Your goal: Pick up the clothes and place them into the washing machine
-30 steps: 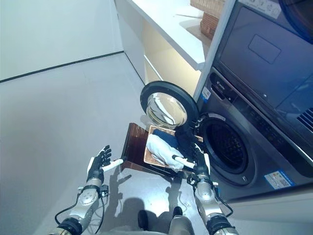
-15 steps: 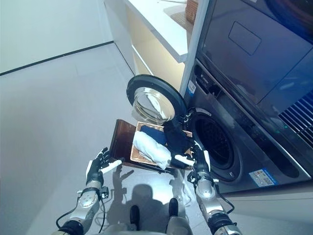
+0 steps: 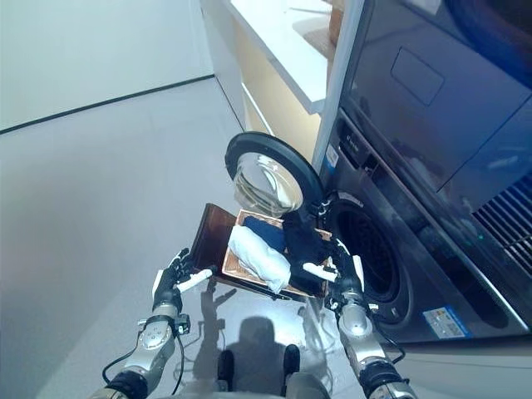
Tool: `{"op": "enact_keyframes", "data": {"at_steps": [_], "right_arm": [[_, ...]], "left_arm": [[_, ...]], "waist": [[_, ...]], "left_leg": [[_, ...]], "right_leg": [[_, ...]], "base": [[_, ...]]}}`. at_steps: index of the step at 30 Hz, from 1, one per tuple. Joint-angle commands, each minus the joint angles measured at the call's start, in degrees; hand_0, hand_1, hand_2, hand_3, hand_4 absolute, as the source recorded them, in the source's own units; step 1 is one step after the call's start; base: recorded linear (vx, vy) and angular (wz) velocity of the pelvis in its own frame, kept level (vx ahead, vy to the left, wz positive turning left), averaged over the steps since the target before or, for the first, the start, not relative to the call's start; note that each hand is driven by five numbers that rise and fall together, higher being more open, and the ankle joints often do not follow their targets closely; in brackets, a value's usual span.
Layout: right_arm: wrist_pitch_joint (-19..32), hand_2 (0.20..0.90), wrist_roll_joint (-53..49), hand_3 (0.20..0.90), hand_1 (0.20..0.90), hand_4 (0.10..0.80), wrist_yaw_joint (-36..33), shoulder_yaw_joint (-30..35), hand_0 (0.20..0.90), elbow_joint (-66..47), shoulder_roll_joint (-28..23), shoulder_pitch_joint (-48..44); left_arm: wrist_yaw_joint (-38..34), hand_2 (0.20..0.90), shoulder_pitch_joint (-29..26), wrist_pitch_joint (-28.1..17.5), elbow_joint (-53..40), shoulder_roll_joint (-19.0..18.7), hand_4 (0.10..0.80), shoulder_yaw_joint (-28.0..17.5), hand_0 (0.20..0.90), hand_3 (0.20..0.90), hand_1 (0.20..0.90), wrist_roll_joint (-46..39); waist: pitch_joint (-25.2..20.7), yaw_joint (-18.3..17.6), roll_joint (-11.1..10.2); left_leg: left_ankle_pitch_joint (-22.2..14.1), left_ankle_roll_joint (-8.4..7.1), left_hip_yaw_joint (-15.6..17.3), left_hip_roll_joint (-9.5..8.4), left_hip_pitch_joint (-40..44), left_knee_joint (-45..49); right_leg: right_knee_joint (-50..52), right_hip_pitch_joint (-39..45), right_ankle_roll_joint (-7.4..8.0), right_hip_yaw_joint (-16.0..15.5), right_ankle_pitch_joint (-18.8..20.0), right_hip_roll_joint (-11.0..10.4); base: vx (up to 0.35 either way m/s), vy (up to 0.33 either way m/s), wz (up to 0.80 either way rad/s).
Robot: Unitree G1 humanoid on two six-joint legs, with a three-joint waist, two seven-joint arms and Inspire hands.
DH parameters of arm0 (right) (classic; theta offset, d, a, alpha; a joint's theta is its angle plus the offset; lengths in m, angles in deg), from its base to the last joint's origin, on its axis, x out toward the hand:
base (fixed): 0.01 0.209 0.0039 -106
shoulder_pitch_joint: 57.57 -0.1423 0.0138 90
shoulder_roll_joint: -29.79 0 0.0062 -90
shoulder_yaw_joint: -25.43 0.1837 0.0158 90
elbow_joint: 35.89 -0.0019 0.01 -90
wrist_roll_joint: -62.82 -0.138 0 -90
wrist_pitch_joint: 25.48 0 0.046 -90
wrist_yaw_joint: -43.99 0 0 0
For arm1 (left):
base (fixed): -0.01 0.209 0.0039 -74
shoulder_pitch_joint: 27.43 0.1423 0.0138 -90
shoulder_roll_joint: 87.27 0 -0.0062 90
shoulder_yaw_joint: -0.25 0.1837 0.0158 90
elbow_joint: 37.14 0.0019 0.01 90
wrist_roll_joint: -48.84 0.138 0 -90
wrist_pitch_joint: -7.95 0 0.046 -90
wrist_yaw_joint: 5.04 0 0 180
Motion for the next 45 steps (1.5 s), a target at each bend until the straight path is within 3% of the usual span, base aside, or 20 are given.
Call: {"op": "enact_keyframes", "data": {"at_steps": [1,4,6,8,13,16,23,30,36,37,40,44,45], "right_arm": [[5.5,0.900,0.5,0.900,0.900,0.800,-1.1,3.7,0.900,-3.7,-2.1,-1.2],[5.6,0.900,0.5,0.900,0.900,0.800,-1.6,4.1,0.900,-3.1,-2.6,-1.3],[5.6,0.900,0.5,0.900,0.900,0.800,-2.0,3.7,0.900,-2.3,-2.8,-1.8],[5.5,0.900,0.5,0.900,0.900,0.800,-2.5,3.1,0.900,-2.0,-2.6,-2.3],[5.1,0.900,0.6,0.900,0.900,0.800,-2.2,1.7,0.900,-2.2,-2.0,-2.9],[4.7,0.900,0.4,0.900,0.900,0.800,-2.2,1.6,0.900,-2.0,-1.5,-3.1],[3.4,0.900,1.3,0.900,0.900,0.800,-1.9,-0.3,0.900,-0.8,-0.2,-6.1],[3.1,0.900,1.0,0.900,0.900,0.800,-1.8,-0.9,0.900,-0.9,1.4,-7.1],[3.0,0.900,0.5,0.900,0.900,0.800,-1.9,0.2,0.900,-1.7,1.6,-6.4],[3.0,0.900,0.2,0.900,0.900,0.800,-2.2,0.8,0.900,-2.0,1.5,-6.1],[3.1,0.900,-0.3,0.900,0.900,0.800,-2.5,1.4,0.900,-2.4,1.2,-6.0],[3.1,0.900,-0.3,0.900,0.900,0.800,-2.2,0.9,0.900,-3.4,1.3,-6.3],[3.3,0.900,-0.3,0.900,0.900,0.800,-1.9,0.2,0.900,-3.5,1.7,-6.4]], "left_arm": [[0.8,0.900,-5.3,-4.8,-0.6,-0.6,0.800,1.4,0.900,0.900,0.900,0.0],[0.4,0.900,-5.6,-4.6,-1.0,-0.7,0.800,1.6,0.900,0.900,0.900,0.3],[0.2,0.900,-5.6,-4.6,-1.3,-1.0,0.800,1.6,0.900,0.900,0.900,0.2],[0.0,0.900,-4.9,-4.5,-1.8,-1.4,0.800,1.4,0.900,0.900,0.900,0.1],[-0.1,0.900,-3.5,-4.8,-1.9,-1.4,0.800,1.0,0.900,0.900,0.900,0.0],[-0.4,0.900,-3.8,-5.0,-2.6,-1.5,0.800,1.0,0.900,0.900,0.900,-0.2],[-2.4,0.900,-5.9,-5.6,-2.3,-3.2,0.800,0.5,0.900,0.900,0.900,-0.1],[-2.7,0.900,-7.2,-5.7,-0.5,-3.5,0.800,1.0,0.900,0.900,0.900,-0.2],[-2.3,0.900,-6.9,-5.6,-0.7,-3.3,0.800,1.6,0.900,0.900,0.900,0.0],[-2.2,0.900,-6.7,-5.6,-1.5,-3.3,0.800,1.9,0.900,0.900,0.900,0.3],[-2.0,0.900,-6.1,-5.7,-2.7,-3.6,0.800,2.0,0.900,0.900,0.900,0.7],[-1.8,0.900,-5.3,-5.5,-3.1,-4.5,0.800,1.4,0.900,0.900,0.900,1.4],[-1.8,0.900,-4.4,-5.5,-2.9,-5.2,0.800,0.4,0.900,0.900,0.900,1.7]], "waist": [[-2.1,0.2,-4.0],[-2.2,0.0,-4.5],[-1.9,0.2,-4.4],[-1.6,0.6,-3.8],[-2.2,1.5,-1.3],[-2.5,1.9,-0.3],[-3.0,2.9,-0.6],[-3.8,3.3,-1.6],[-4.4,2.8,-2.2],[-4.6,2.5,-2.3],[-4.7,2.3,-1.9],[-3.7,2.3,-0.9],[-2.8,2.8,-0.6]], "left_leg": [[-5.9,2.26,2.4,0.39,-0.4,10.0],[-3.9,2.11,0.6,0.91,-2.9,3.0],[1.4,1.45,-0.7,2.61,-5.1,-2.8],[4.2,0.65,-0.3,3.47,-5.9,-8.5],[5.7,-0.30,0.5,3.40,-5.1,-10.2],[4.8,0.13,1.7,2.34,-4.3,-10.2],[-0.6,3.68,3.2,-1.74,-6.1,-4.7],[-3.0,5.30,4.1,-3.70,-6.1,-3.3],[-2.9,5.85,3.7,-4.96,-5.0,-5.3],[-3.3,6.24,3.5,-5.75,-4.6,-5.7],[-4.5,7.37,2.9,-7.49,-4.1,-5.3],[-5.6,8.68,2.8,-8.51,-2.9,-4.6],[-6.4,9.16,3.8,-8.79,-1.9,-4.3]], "right_leg": [[4.0,0.0,2.07,1.3,-3.3,-0.7],[4.2,-0.2,2.22,1.1,-3.9,-0.8],[4.1,0.0,2.14,1.3,-4.0,0.0],[3.2,1.0,2.55,1.7,-3.9,0.7],[1.3,4.1,3.82,4.2,-4.7,0.4],[0.9,5.1,4.43,4.6,-5.5,-0.9],[2.8,3.9,7.38,7.0,-3.5,-6.3],[3.2,3.4,8.93,7.5,0.4,-8.6],[4.0,3.2,9.67,7.2,3.9,-9.6],[4.5,3.1,10.01,7.0,5.7,-10.4],[7.3,2.6,10.06,7.2,8.9,-11.9],[13.3,0.7,8.85,7.1,9.5,-12.5],[15.5,-0.4,8.09,3.4,9.2,-13.8]], "base": [[0.025,-0.063,0.13],[0.028,-0.057,0.06],[0.049,-0.026,-0.04],[0.102,0.021,-0.09],[0.187,0.177,-0.41],[0.172,0.246,-0.22],[0.160,0.261,-0.23],[0.104,0.153,-0.11],[0.071,0.110,0.09],[0.082,0.155,0.15],[0.087,0.213,0.13],[0.048,0.208,-0.18],[0.049,0.185,-0.46]]}}
